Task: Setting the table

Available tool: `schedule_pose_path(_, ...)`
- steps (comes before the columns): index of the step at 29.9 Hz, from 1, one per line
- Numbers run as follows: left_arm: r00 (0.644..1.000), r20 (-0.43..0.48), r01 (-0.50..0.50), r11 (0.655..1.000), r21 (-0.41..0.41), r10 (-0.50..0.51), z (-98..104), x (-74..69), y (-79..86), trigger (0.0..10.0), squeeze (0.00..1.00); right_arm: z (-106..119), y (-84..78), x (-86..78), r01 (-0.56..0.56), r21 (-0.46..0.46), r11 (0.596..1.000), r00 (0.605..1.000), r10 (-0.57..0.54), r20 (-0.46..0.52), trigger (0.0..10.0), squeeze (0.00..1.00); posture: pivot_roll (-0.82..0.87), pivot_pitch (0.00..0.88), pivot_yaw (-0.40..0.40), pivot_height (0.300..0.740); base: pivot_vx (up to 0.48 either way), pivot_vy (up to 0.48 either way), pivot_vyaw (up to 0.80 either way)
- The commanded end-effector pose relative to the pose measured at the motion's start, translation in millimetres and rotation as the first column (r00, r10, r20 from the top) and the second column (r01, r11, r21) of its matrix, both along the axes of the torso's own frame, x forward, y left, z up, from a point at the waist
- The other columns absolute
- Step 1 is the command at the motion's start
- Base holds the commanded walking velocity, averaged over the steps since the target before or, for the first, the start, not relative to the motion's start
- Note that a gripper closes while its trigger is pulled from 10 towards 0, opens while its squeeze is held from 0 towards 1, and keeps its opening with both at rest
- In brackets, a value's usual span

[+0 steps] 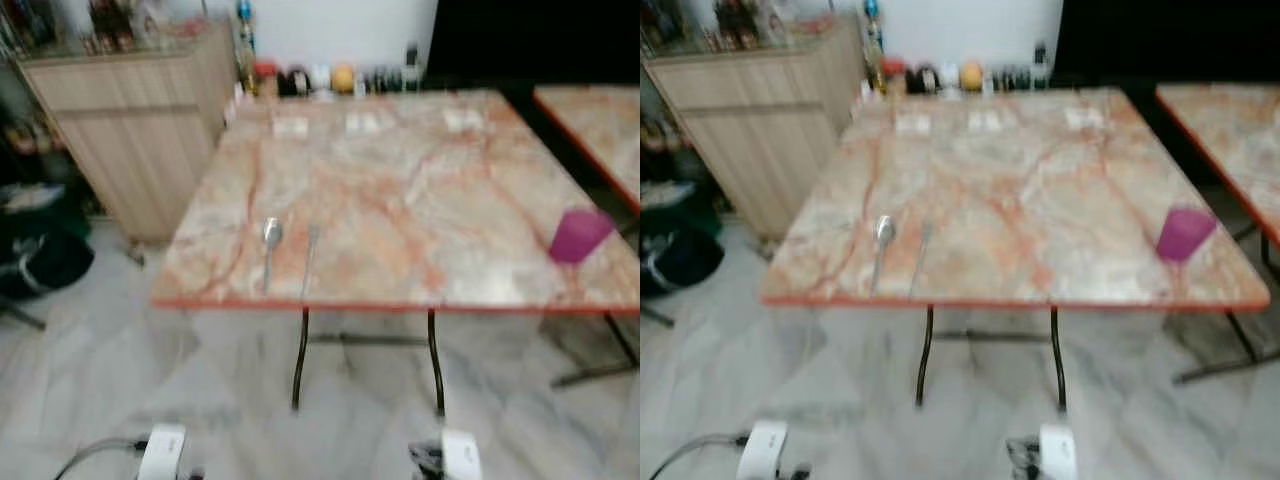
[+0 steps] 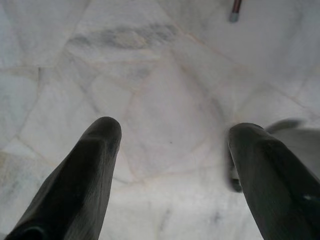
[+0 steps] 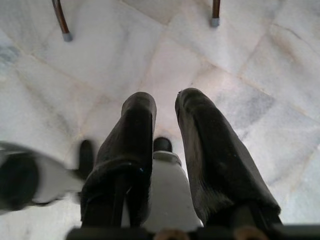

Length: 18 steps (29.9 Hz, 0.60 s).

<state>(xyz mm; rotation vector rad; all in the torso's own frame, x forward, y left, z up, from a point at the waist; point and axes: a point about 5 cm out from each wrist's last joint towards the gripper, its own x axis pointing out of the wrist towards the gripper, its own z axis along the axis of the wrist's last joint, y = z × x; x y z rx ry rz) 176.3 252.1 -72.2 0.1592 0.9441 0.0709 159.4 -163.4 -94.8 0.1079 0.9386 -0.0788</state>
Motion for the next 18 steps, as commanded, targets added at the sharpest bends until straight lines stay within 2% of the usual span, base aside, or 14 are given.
schedule_pose_path(1,1.0,-0.014,-0.01,1.0,0.028,0.011,2,-2.9,12.1,10.0,0.0,2,10.9,6.4,-0.016,0.023,1.0,1.0,0.016,0.014,10.0,0.0,0.09,0.0,0.018,0.74,0.0,0.48,0.0)
schedule_pose_path(10,1.0,-0.005,-0.022,0.999,0.032,0.022,4,-1.0,14.7,10.0,0.0,3,10.8,7.9,-0.013,0.024,1.0,1.0,0.013,0.018,10.0,0.0,0.09,0.0,0.015,0.74,0.0,0.428,0.0)
schedule_pose_path(14,1.0,0.005,-0.011,0.999,0.04,0.011,6,2.7,15.5,10.0,0.0,3,10.7,8.3,-0.014,0.024,1.0,1.0,0.014,0.02,10.0,0.0,0.1,0.0,0.012,0.74,0.0,0.0,0.0)
schedule_pose_path(18,1.0,0.013,-0.006,1.0,0.018,0.006,4,6.2,3.9,10.0,0.0,3,10.6,8.5,-0.017,0.023,1.0,1.0,0.016,0.02,10.0,0.0,0.1,0.0,0.007,0.74,0.0,0.0,0.0)
